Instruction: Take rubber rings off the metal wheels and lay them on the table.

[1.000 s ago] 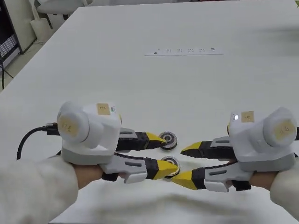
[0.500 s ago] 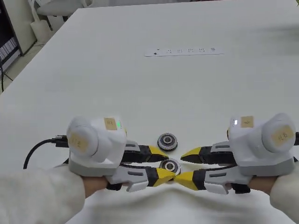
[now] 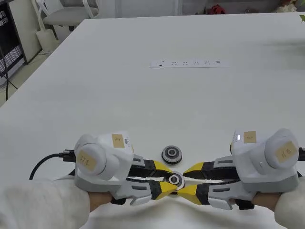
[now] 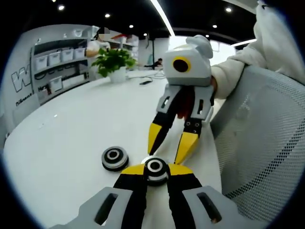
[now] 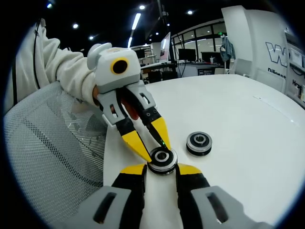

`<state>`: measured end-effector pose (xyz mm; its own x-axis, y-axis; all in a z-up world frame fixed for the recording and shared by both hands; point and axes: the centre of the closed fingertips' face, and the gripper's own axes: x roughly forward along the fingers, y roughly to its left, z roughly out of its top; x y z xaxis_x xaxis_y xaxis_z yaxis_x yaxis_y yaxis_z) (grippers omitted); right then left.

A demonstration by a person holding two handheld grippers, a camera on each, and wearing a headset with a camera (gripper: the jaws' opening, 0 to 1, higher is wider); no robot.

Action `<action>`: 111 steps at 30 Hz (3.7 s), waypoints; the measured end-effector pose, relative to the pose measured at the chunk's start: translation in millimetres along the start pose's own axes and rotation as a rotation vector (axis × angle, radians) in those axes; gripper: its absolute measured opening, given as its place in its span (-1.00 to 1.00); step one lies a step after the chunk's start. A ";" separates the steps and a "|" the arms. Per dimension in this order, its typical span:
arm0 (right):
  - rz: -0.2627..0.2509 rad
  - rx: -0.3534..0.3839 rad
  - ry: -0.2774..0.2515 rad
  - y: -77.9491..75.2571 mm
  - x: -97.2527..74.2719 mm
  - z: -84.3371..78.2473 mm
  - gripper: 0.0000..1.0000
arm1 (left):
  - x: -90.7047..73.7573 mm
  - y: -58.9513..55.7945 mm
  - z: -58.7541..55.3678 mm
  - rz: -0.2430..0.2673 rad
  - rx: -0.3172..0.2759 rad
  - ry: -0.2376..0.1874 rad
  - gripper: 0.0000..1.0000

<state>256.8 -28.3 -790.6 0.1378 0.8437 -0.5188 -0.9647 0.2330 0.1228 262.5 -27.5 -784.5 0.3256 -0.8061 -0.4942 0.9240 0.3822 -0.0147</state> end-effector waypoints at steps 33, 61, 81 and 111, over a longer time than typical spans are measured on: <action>-0.004 -0.024 0.019 -1.8 0.5 -3.3 -0.65 | -0.8 3.0 -0.4 -0.021 -0.019 -0.049 -0.72; -0.017 -0.069 0.053 -3.1 -1.4 -7.3 -0.82 | -1.4 3.9 -2.1 -0.017 -0.007 -0.051 -0.73; -0.040 -0.050 0.035 -8.8 -6.9 -5.8 -0.92 | 1.0 3.1 -1.0 -0.016 0.009 -0.050 -0.73; -0.024 -0.044 0.060 -4.1 2.9 -8.7 -0.74 | -0.7 2.9 -2.1 -0.011 0.012 -0.053 -0.73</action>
<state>259.1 -31.0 -799.9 0.1485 0.8072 -0.5713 -0.9703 0.2306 0.0735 264.5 -24.9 -786.0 0.3256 -0.8329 -0.4476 0.9297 0.3681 -0.0088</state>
